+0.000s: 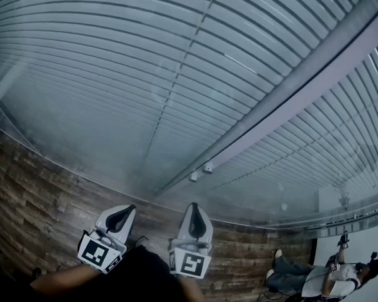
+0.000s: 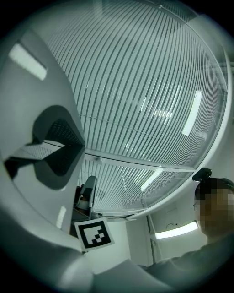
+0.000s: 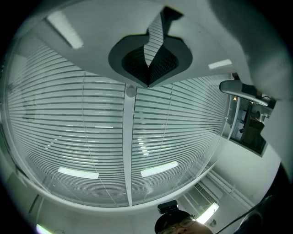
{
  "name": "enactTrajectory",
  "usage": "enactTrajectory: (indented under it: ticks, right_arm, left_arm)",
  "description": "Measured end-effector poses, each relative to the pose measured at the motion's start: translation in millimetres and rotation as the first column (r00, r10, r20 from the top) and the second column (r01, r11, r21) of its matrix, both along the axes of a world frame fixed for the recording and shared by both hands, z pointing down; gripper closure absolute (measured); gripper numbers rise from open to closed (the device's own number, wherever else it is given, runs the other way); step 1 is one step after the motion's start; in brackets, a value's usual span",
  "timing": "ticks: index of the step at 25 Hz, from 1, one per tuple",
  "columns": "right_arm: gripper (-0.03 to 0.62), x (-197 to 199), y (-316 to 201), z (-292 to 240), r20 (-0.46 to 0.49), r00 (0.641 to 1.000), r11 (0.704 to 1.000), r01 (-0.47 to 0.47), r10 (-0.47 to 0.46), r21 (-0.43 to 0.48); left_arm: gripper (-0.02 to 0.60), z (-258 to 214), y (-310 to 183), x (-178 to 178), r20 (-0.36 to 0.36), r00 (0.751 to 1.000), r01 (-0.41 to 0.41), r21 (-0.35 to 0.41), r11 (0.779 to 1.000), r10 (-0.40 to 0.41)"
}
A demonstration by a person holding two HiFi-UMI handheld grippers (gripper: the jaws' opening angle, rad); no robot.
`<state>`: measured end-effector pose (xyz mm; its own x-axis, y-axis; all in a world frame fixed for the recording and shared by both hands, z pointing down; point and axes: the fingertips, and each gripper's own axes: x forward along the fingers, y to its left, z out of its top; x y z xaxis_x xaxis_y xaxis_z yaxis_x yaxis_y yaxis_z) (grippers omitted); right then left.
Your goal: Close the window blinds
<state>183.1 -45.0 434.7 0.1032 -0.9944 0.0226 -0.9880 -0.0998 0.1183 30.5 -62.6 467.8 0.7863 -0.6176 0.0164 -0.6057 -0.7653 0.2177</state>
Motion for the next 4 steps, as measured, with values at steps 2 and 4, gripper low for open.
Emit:
enactTrajectory:
  ticks: [2,4]
  right_arm:
    - [0.594,2.6,-1.5,-0.7,0.001,1.0,1.0,-0.001,0.001,-0.004]
    - [0.594,4.0,-2.7,-0.7,0.002,1.0,1.0,-0.001,0.001,-0.009]
  left_arm:
    - [0.581,-1.0,-1.6,1.1,-0.001,1.0,0.003,-0.004,1.0,-0.003]
    - [0.581,-1.1,-2.7,1.3,0.0,1.0,0.006,-0.008,1.0,-0.006]
